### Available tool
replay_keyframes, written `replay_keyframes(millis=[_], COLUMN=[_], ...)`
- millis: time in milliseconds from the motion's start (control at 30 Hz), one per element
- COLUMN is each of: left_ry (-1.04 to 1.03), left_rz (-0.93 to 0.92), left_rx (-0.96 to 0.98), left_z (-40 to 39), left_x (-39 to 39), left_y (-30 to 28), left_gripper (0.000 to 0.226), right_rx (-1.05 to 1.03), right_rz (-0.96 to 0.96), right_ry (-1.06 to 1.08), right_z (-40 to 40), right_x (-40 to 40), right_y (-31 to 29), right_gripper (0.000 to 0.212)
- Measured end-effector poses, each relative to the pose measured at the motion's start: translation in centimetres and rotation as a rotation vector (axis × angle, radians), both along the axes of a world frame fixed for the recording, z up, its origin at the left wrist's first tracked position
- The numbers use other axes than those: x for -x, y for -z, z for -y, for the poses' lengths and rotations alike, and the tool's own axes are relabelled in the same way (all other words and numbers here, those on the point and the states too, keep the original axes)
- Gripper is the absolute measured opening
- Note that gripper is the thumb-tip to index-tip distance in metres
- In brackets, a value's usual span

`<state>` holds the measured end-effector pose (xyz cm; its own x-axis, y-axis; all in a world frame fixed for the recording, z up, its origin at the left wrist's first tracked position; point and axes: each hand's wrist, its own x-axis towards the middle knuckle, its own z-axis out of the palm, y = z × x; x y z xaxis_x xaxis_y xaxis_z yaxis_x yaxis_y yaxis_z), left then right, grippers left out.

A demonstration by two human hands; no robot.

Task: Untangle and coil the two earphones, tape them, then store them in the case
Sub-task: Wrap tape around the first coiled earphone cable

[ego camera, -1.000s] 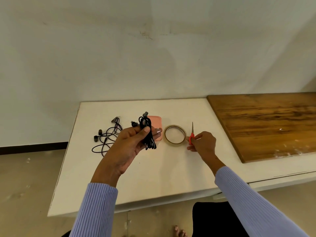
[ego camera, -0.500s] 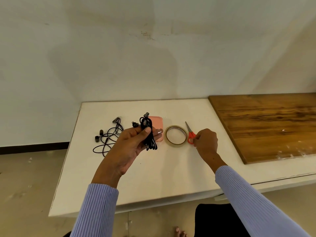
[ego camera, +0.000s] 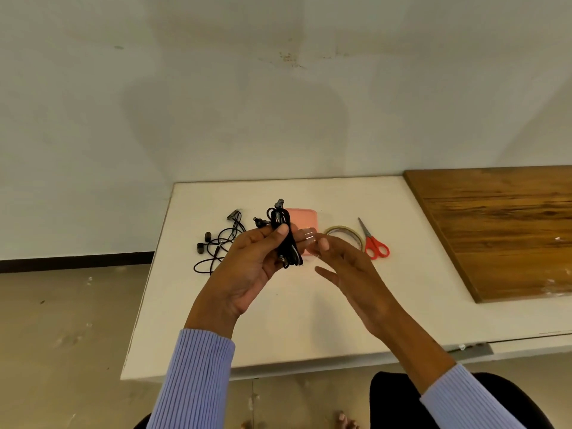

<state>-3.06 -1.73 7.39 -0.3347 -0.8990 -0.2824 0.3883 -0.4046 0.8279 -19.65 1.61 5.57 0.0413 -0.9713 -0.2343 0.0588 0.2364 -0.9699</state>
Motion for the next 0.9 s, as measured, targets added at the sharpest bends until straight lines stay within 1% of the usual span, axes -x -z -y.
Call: replay_keyframes(millis=[100,200,300,400,533,600,700,800,867,900], left_ry=[0.023,0.035,0.028,0.023,0.020,0.006,-0.010,-0.076,-0.138,-0.144], left_rz=[0.011,0.012,0.015,0.058,0.156,0.241,0.309,0.327,0.401,0.439], left_rx=[0.005,0.011,0.014,0.027,0.054,0.056,0.029,-0.027,-0.058,-0.068], left_z=[-0.1,-0.2,-0.2,-0.2,-0.1,-0.1,-0.1,0.1,0.4,0.4], left_x=[-0.1,-0.1,-0.1,0.1,0.4,0.5,1.0,0.9,0.2,-0.1], left_y=[-0.1,-0.1,0.1,0.2,0.6,1.0,1.3,1.4,1.8,2.0], left_gripper=[0.018,0.017,0.020,0.021,0.021,0.022,0.018,0.019,0.020,0.020], right_rx=[0.006,-0.044,-0.104,-0.190,-0.305,-0.315,-0.259,-0.233,-0.249,-0.261], right_rz=[0.046,0.133,0.179,0.222,0.304,0.287,0.168,0.085,0.039,0.040], right_ry=[-0.015,0.016,0.037,0.076,0.125,0.155,0.204,0.287,0.323,0.303], right_z=[0.7,1.0,1.3,1.5,1.8,1.9,1.9,1.9,2.0,2.1], right_x=[-0.3,-0.2,-0.1,0.1,0.4,0.4,0.2,0.1,0.7,1.0], right_y=[-0.1,0.2,0.3,0.6,0.9,0.9,1.1,1.3,1.2,1.1], right_gripper=[0.039,0.037,0.034,0.025,0.023,0.019,0.011,0.009,0.008,0.007])
